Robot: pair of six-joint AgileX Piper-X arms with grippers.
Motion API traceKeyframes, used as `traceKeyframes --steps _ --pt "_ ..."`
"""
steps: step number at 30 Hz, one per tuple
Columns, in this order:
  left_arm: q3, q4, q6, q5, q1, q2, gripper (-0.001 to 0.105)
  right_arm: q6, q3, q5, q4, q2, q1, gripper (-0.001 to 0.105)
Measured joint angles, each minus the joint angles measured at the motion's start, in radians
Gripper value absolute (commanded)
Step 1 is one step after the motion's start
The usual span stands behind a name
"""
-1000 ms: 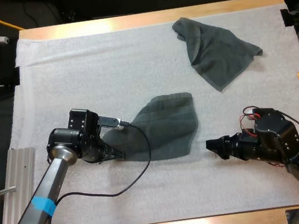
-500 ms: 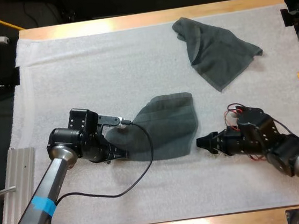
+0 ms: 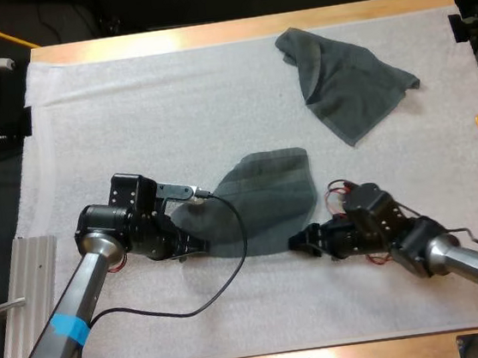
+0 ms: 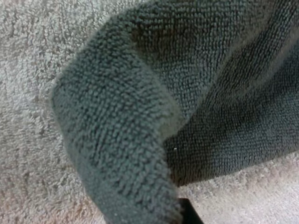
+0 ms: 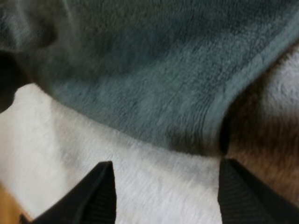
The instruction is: Pick towel from pile, fold and stack
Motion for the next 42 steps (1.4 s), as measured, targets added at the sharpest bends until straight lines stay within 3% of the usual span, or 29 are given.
traceKeyframes --steps 10,13,18,23,29,35,37,38,42 --pt "0.000 0.000 0.000 0.026 0.000 0.000 0.000 0.095 -0.021 0.037 -0.097 0.114 0.003 0.046" --pt "0.000 0.000 0.000 0.036 0.000 0.000 0.000 0.105 -0.035 0.035 -0.122 0.121 0.003 0.036" --pt "0.000 0.000 -0.002 0.084 0.000 0.000 0.000 0.115 -0.060 -0.005 -0.125 0.123 0.003 0.001" --pt "0.000 0.000 -0.002 0.154 0.000 0.000 0.000 0.115 -0.104 -0.052 -0.126 0.122 0.003 0.000" --pt "-0.014 0.017 0.004 0.172 0.000 0.000 0.000 0.115 -0.174 -0.057 -0.104 0.067 0.003 0.000" --pt "-0.046 0.026 0.008 0.172 0.000 0.000 0.000 0.099 -0.263 0.112 0.035 -0.002 0.003 0.000" --pt "-0.047 0.026 0.008 0.174 0.000 0.000 0.000 0.093 -0.285 0.153 0.076 -0.004 0.003 0.007" --pt "-0.047 0.026 0.008 0.174 0.000 0.000 0.000 0.089 -0.292 0.159 0.096 -0.004 0.003 0.018" --pt "-0.047 0.026 0.008 0.174 0.000 0.000 0.000 0.043 -0.301 0.192 0.199 -0.004 0.003 0.072"
